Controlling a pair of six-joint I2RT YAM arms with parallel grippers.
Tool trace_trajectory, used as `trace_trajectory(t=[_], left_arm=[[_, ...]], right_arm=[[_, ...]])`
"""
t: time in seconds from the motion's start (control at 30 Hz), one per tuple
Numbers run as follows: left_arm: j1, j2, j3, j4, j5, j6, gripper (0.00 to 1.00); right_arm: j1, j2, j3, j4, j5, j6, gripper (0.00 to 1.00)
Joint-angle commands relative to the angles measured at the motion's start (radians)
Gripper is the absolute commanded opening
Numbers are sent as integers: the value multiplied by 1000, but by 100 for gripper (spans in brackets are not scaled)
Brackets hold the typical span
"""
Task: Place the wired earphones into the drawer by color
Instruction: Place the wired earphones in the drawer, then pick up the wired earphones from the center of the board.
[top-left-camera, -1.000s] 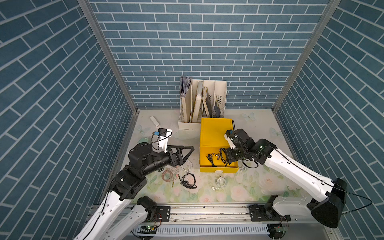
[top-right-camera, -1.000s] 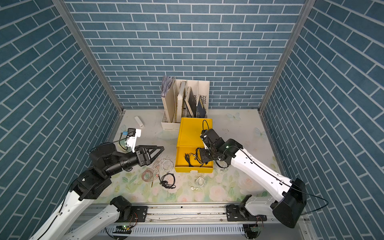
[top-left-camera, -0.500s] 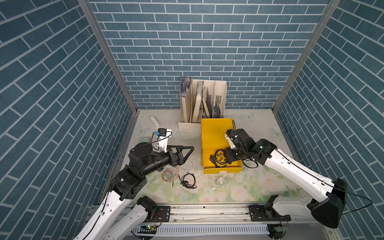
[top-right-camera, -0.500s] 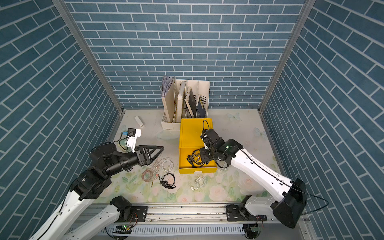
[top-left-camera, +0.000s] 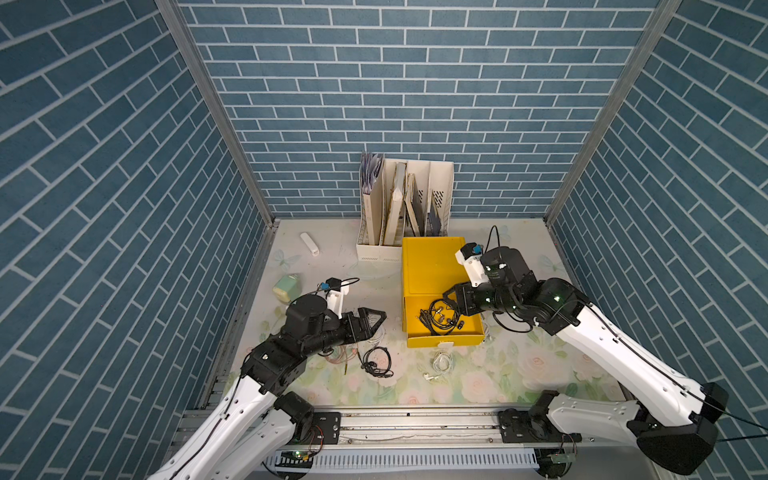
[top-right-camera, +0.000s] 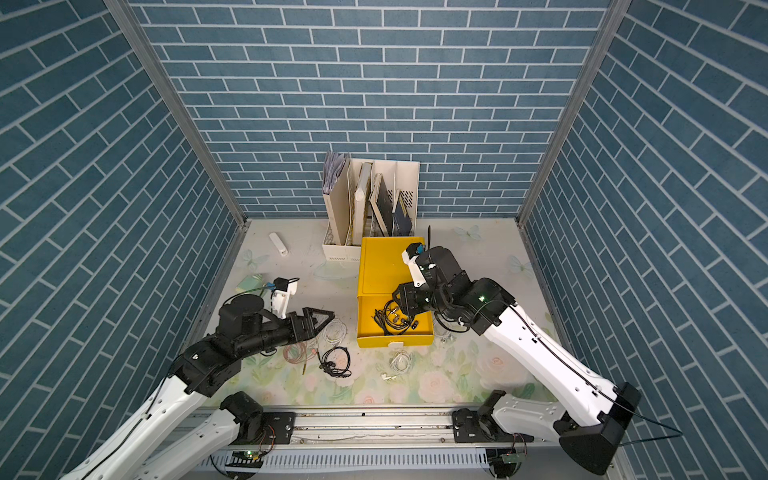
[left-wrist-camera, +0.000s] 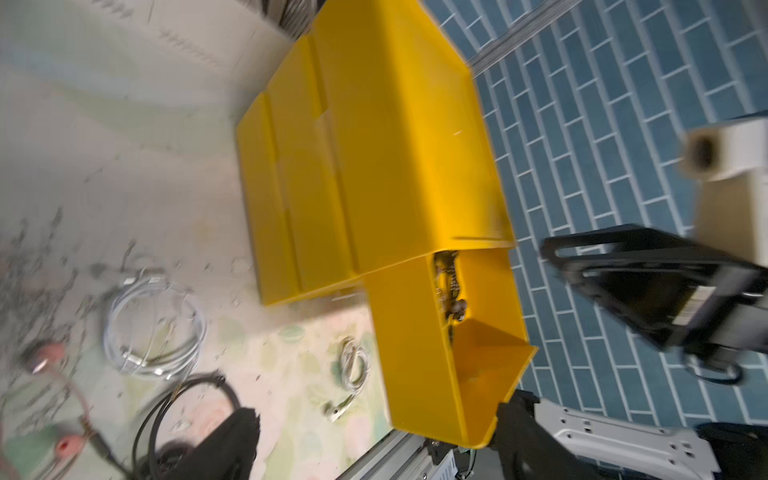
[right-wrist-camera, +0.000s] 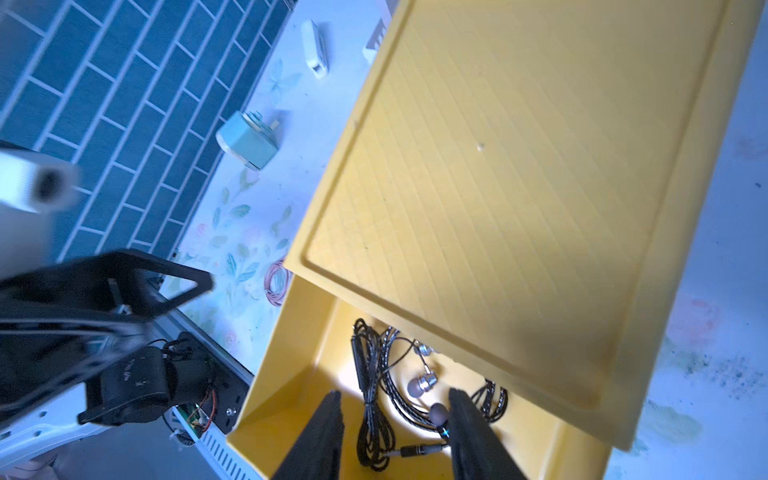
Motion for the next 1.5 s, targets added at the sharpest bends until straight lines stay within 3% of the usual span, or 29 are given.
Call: trace_trajectory(t=[0.0, 0.13, 0.2, 0.27, 0.43, 0.7, 1.13, 1.47], left_arm=[[-72, 35, -4, -136, -138, -52, 93], [-173, 119, 8, -176, -275, -58, 87], [-214, 194, 14, -185, -343, -56, 80], [-240, 283, 24, -192, -392, -38, 71], [-274, 474, 73, -180, -501, 25, 64], [-274, 681, 88, -100, -514, 109, 55], [-274, 783, 40, -33, -514, 133, 46], [-274, 787, 29, -34, -519, 137, 40]], right_arm=[[-6, -9, 65, 1, -21, -24, 46], [-6, 0, 88, 6, -36, -23, 46], [-6, 0, 75, 15, -32, -21, 46], [-7, 0, 58, 23, -35, -17, 45], [-6, -14, 26, 31, -37, -11, 45], [-6, -44, 3, 30, -39, -5, 45], [-6, -58, -20, 39, -45, -1, 45], [-7, -62, -39, 47, -44, 2, 45]])
